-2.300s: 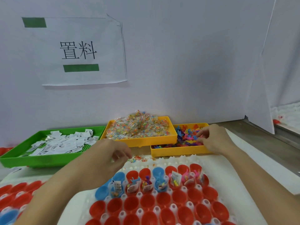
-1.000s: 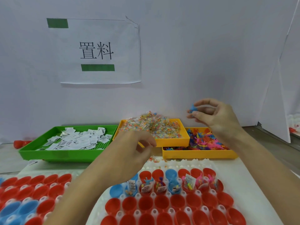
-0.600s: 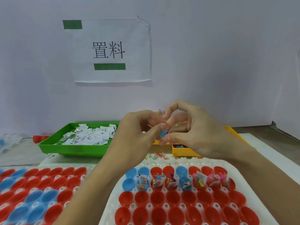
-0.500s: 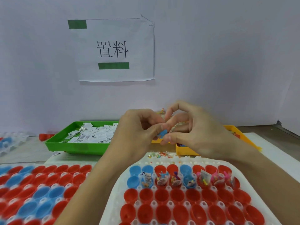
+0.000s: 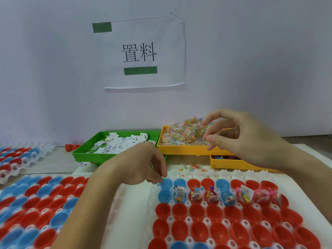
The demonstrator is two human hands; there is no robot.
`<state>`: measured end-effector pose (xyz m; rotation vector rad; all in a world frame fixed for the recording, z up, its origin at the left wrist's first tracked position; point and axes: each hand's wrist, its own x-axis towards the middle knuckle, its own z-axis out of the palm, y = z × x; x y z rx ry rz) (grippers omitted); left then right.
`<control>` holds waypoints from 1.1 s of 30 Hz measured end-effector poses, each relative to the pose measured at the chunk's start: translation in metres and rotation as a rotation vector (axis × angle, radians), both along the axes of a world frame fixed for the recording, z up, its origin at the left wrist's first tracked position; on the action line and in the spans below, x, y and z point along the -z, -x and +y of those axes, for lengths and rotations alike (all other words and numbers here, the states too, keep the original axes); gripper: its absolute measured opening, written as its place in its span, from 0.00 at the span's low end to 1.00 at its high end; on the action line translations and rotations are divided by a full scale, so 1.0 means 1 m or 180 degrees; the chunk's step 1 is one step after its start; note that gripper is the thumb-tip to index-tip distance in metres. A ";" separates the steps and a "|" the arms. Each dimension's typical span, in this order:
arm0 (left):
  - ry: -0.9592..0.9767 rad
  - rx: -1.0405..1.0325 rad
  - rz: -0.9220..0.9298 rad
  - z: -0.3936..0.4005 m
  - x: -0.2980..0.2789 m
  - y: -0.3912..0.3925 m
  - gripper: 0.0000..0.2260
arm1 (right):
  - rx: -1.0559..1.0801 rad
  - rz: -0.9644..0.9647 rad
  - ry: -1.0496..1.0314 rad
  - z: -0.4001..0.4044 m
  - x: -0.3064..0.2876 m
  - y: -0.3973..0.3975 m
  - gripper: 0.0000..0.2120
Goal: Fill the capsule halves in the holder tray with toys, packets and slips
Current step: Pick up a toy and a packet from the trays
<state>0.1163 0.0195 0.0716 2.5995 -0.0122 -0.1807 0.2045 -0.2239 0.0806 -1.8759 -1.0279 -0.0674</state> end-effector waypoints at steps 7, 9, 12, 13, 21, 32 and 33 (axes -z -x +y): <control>-0.0288 0.0145 0.0327 -0.009 0.009 -0.005 0.08 | -0.0015 0.0011 0.0060 -0.001 0.001 -0.002 0.10; -0.0296 0.0158 0.0316 -0.012 0.011 -0.007 0.09 | -0.0007 0.0022 0.0071 -0.001 0.001 -0.002 0.10; -0.0322 0.0179 0.0278 -0.014 0.013 -0.008 0.10 | 0.0002 0.0018 0.0100 -0.001 0.001 -0.002 0.09; -0.0327 0.0178 0.0269 -0.015 0.013 -0.008 0.10 | 0.0010 0.0015 0.0110 -0.001 0.002 -0.003 0.09; -0.0366 0.0164 0.0328 -0.013 0.014 -0.009 0.12 | 0.0248 -0.0006 0.0338 -0.007 0.008 -0.012 0.08; -0.0337 -0.0072 -0.0236 -0.002 0.005 -0.004 0.09 | 0.1395 -0.0352 0.1072 0.015 0.021 -0.069 0.05; -0.0341 -0.0089 -0.0326 -0.002 0.004 -0.004 0.08 | 0.1450 -0.0344 0.1199 0.023 0.021 -0.075 0.06</control>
